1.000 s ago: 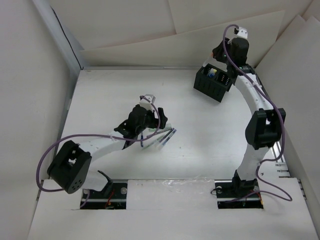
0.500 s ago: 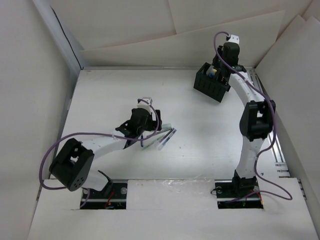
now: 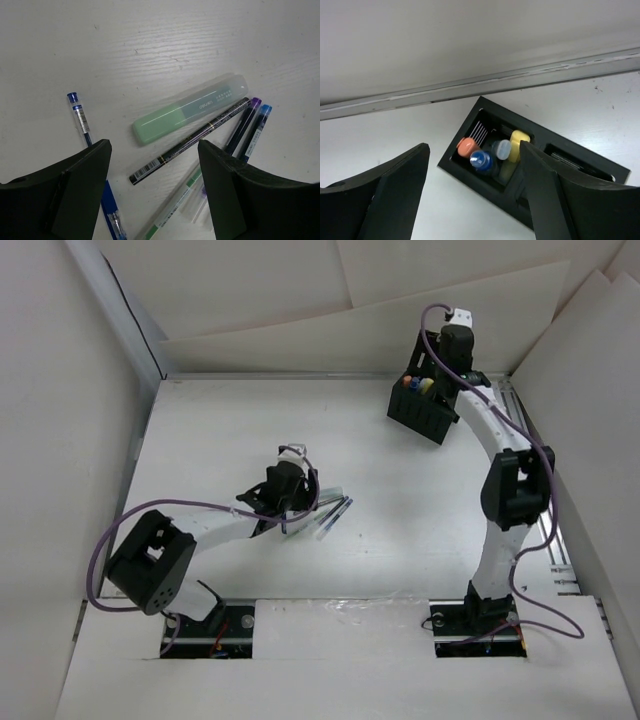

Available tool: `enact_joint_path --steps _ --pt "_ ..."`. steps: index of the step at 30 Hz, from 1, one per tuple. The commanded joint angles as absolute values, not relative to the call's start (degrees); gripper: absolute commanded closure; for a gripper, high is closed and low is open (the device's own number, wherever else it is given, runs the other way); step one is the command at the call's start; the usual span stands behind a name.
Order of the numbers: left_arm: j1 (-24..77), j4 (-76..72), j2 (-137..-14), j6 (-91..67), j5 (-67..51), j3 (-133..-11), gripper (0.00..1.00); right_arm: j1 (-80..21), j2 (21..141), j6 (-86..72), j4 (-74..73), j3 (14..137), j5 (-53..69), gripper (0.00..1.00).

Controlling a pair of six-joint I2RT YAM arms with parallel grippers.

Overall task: Sort the stationery into containers
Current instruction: Place the pen in the storage box.

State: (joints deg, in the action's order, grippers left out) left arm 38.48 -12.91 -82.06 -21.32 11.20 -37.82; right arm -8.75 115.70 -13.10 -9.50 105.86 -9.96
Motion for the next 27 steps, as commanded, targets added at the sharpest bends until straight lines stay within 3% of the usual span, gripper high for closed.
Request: enact_joint_path --steps 1,6,9,10,14,19,27 --pt "39.02 -10.99 -82.71 -19.35 10.55 -39.63 0.33 -9.32 106.62 -15.11 -8.17 103.72 -8.53 0.21" --pt "39.02 -9.67 -85.07 -17.32 10.55 -41.65 0.36 -11.07 97.58 -17.84 -5.2 93.11 -5.81 0.27" --pt "39.55 -10.28 -85.96 -15.65 11.16 -42.89 0.38 -11.68 94.14 -19.51 -4.48 87.22 -3.61 0.47" --pt "39.55 -10.28 -85.96 -15.64 11.16 -43.5 0.38 -11.69 92.13 -20.03 -3.87 85.88 -3.08 0.58" --pt "39.55 -10.81 -86.57 -14.25 11.68 -44.9 0.38 -12.83 87.99 -20.04 -3.16 80.34 -1.76 0.69" --pt "39.55 -8.26 -89.82 -12.83 11.69 -47.9 0.38 -12.83 85.08 -20.57 -2.64 76.82 -1.24 0.68" --pt "39.55 -8.26 -91.05 -11.07 11.16 -48.42 0.38 -12.83 83.76 -20.57 -2.64 76.29 1.41 0.52"
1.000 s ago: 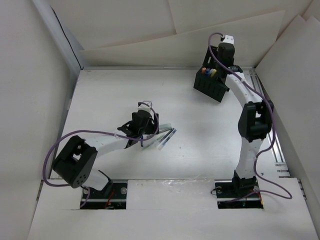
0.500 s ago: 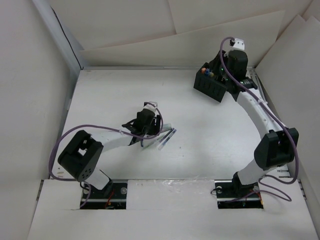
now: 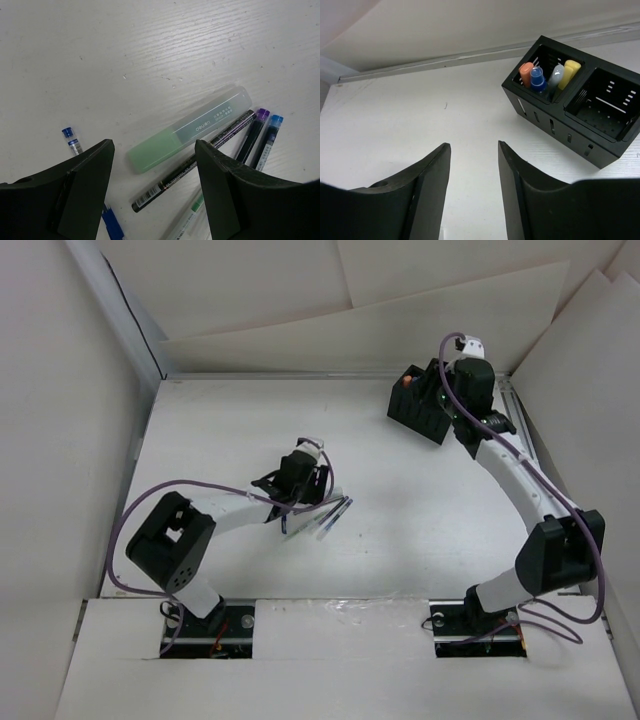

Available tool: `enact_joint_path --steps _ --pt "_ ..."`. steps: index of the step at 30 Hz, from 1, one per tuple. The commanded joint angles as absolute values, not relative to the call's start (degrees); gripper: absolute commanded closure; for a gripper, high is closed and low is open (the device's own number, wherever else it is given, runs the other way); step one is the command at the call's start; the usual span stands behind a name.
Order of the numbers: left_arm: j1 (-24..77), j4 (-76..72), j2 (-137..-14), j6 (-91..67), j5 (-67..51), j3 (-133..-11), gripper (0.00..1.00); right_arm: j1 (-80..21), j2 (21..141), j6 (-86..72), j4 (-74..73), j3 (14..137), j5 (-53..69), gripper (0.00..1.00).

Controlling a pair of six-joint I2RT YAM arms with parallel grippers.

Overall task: Sort the stationery into containers
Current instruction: Place the pen in the storage box, then pick up the pen from the center of the board.

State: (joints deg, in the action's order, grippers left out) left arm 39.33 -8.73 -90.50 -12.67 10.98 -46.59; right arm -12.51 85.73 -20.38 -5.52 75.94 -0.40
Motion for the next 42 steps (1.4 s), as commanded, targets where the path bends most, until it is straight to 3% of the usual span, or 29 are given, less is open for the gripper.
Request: enact_joint_path --steps 1,14,30,37,42 --pt "39.55 -8.26 -91.84 -11.07 11.16 -48.43 0.38 -12.83 83.76 -20.57 -2.64 76.29 1.93 0.51" --pt "41.4 -6.33 -95.01 -9.49 12.22 -51.42 0.4 -12.83 84.81 -20.57 -2.64 75.76 2.55 0.48" --pt "41.4 -1.58 -100.28 -10.55 15.91 -56.43 0.62 -12.83 84.29 -20.57 -2.64 75.76 5.87 0.48" --pt "41.4 -1.05 -102.39 -10.55 16.96 -57.48 0.75 -14.14 85.43 -22.32 -2.11 75.24 11.94 0.29" --pt "41.4 -2.29 -101.26 -11.6 16.96 -58.09 0.78 -15.81 85.43 -24.51 0.17 71.02 16.78 0.25"
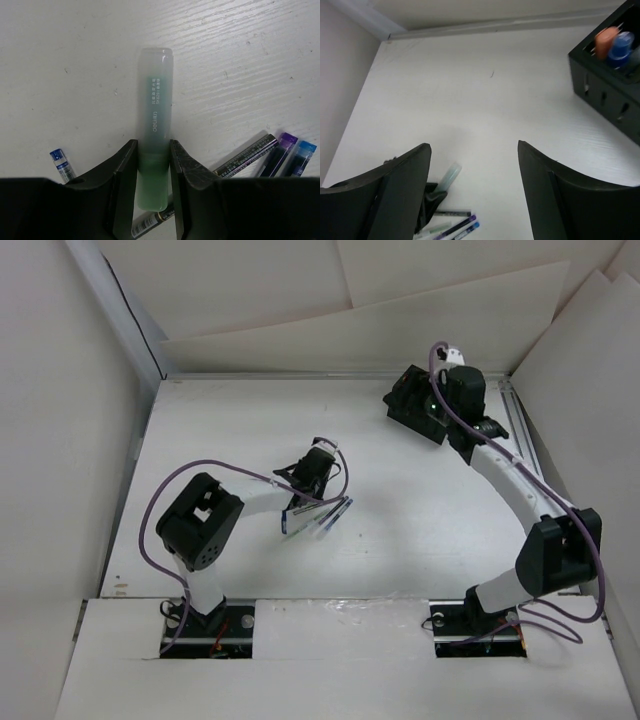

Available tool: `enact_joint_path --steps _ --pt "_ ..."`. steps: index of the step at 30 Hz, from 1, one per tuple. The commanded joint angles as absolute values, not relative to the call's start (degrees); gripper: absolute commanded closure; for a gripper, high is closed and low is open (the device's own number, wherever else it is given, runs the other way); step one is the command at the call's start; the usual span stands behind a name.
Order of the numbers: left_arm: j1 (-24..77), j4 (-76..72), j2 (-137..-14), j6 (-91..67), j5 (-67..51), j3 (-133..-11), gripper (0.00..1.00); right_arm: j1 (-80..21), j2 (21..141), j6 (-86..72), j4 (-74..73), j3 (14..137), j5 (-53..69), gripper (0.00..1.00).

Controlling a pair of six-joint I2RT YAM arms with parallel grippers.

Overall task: Sort the stationery into containers
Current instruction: Pick up the pen from the center of the board.

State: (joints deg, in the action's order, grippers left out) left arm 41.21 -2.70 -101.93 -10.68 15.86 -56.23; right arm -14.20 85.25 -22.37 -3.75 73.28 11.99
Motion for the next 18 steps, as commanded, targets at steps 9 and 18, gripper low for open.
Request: enact_joint_path --steps 9,18 --pt "41.4 -7.19 -91.59 -13.45 13.02 -55.11 0.8 -18.1 86.57 -28.03 4.91 65.22 23.98 0.24" --pt "41.4 -19.59 -82.71 -15.38 1.86 -46.06 0.8 -23.02 91.49 -30.49 10.19 61.7 29.0 0.34"
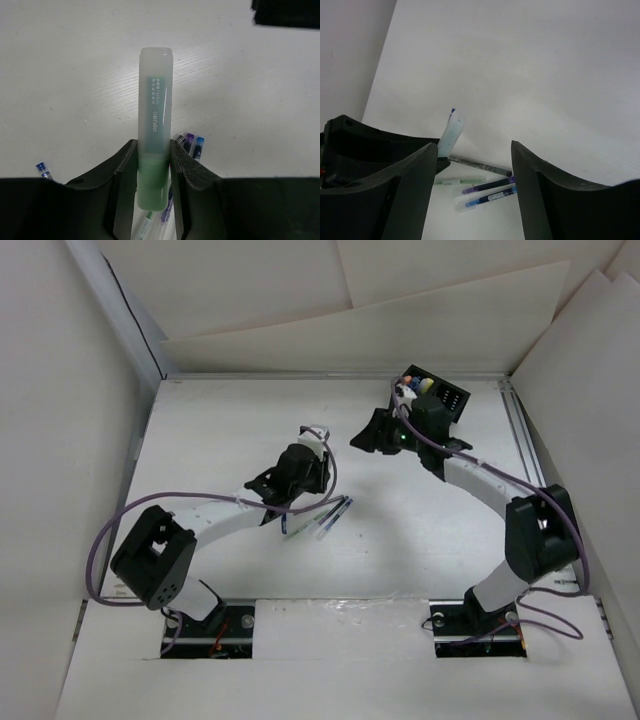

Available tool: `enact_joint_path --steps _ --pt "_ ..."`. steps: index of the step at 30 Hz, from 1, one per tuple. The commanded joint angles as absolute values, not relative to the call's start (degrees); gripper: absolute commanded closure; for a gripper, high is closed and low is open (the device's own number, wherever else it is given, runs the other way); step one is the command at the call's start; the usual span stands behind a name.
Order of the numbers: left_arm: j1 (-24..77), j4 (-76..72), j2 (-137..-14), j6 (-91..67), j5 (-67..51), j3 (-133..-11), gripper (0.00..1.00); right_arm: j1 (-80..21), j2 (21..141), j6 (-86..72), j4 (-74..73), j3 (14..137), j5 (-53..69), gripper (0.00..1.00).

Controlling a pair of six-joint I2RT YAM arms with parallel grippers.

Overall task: Sort the stationery into containers
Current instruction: Pick up the pen from the center of the board.

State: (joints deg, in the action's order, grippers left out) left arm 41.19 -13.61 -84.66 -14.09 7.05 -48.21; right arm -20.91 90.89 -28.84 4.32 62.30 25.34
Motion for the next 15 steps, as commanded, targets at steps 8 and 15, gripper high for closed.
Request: enact_joint_path --steps 8,15 --pt "41.4 -21.36 -82.09 -15.38 -0.44 -44.74 0.8 -26.63 95.8 -31.03 10.72 63.46 30.15 0.28" --pt "41.4 -21.88 -81.04 -15.38 -0.97 -44.74 0.8 -27.16 98.26 -32.17 12.3 63.98 30.67 0.44"
